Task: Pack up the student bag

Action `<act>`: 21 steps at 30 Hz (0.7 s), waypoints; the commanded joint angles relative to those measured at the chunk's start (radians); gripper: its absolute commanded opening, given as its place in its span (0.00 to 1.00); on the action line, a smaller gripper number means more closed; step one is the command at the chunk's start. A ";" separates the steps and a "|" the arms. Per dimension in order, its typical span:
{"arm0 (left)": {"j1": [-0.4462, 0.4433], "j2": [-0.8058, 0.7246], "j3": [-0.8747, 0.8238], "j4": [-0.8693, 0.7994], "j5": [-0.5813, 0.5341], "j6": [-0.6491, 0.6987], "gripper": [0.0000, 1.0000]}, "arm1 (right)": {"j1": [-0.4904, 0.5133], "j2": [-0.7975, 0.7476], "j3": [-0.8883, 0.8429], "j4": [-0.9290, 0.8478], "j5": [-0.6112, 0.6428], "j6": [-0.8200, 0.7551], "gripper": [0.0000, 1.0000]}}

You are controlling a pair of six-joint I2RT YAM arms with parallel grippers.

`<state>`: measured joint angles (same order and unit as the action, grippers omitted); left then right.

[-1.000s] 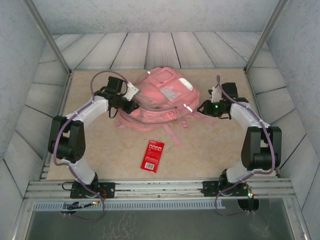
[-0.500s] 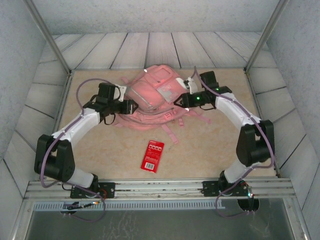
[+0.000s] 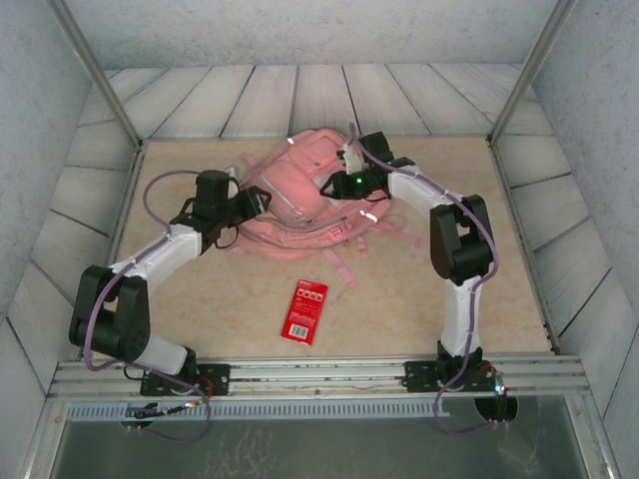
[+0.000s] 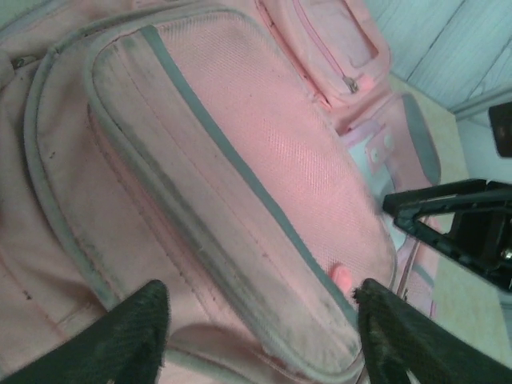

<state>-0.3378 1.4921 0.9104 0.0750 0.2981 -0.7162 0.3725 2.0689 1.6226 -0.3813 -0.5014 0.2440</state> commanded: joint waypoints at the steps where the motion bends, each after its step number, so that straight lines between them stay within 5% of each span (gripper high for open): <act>1: 0.000 0.063 0.018 0.019 -0.035 -0.028 0.55 | 0.020 0.056 0.043 -0.026 0.024 0.038 0.48; 10: 0.000 0.203 0.040 0.046 0.017 -0.028 0.45 | 0.051 0.100 0.074 -0.121 -0.019 -0.005 0.38; 16: 0.001 0.288 0.098 0.079 0.104 -0.008 0.14 | 0.052 0.007 -0.045 -0.093 -0.088 -0.010 0.13; 21: 0.001 0.329 0.175 0.062 0.204 0.051 0.07 | 0.054 -0.129 -0.195 -0.053 -0.160 0.003 0.04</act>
<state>-0.3359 1.7969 1.0153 0.1013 0.4171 -0.7216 0.4091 2.0369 1.5002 -0.3645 -0.5407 0.2485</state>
